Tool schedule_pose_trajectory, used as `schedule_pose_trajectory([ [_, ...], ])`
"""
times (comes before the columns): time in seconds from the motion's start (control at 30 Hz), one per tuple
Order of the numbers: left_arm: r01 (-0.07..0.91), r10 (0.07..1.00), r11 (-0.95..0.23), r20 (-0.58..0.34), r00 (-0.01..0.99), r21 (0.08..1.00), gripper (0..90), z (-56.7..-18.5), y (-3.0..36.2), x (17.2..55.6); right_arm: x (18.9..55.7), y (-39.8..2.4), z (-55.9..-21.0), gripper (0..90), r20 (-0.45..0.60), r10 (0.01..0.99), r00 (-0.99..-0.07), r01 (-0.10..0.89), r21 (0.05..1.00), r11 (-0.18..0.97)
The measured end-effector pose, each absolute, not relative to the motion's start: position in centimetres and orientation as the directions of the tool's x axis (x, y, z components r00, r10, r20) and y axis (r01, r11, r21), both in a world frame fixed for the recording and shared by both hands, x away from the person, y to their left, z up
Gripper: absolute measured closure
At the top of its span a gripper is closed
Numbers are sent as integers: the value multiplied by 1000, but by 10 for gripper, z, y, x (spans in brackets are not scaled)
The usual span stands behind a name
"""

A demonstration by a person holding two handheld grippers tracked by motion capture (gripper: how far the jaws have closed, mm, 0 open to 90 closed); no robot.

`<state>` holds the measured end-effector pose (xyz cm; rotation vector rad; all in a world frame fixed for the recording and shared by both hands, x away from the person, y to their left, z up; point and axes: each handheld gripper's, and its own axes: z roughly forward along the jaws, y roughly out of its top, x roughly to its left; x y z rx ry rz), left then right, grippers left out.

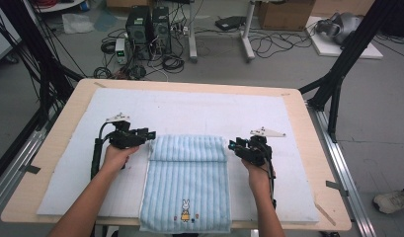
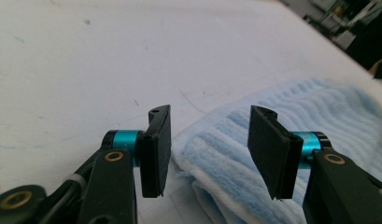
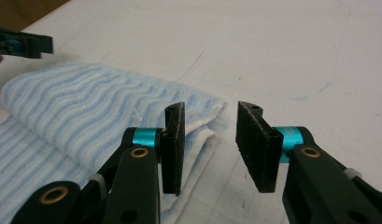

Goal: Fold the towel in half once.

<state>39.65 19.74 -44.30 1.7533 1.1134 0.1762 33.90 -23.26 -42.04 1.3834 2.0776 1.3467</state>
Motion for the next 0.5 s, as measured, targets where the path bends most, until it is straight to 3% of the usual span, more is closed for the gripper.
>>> schedule_pose_trajectory([
  [0.23, 617, 775, -145, -298, 557, 774, 486, -453, 182, 406, 344, -230, -423, 594, 240, 837, -491, 566, 818, 98],
  [0.33, 592, 769, -200, -249, 588, 781, 667, -453, 178, 404, 354, -228, -426, 547, 249, 843, -476, 584, 807, 91],
  [0.37, 576, 763, -223, -227, 605, 786, 830, -452, 177, 403, 358, -227, -426, 524, 256, 845, -469, 594, 800, 88],
  [0.5, 558, 757, -225, -218, 616, 799, 852, -452, 176, 404, 378, -213, -430, 485, 228, 856, -463, 628, 766, 136],
])
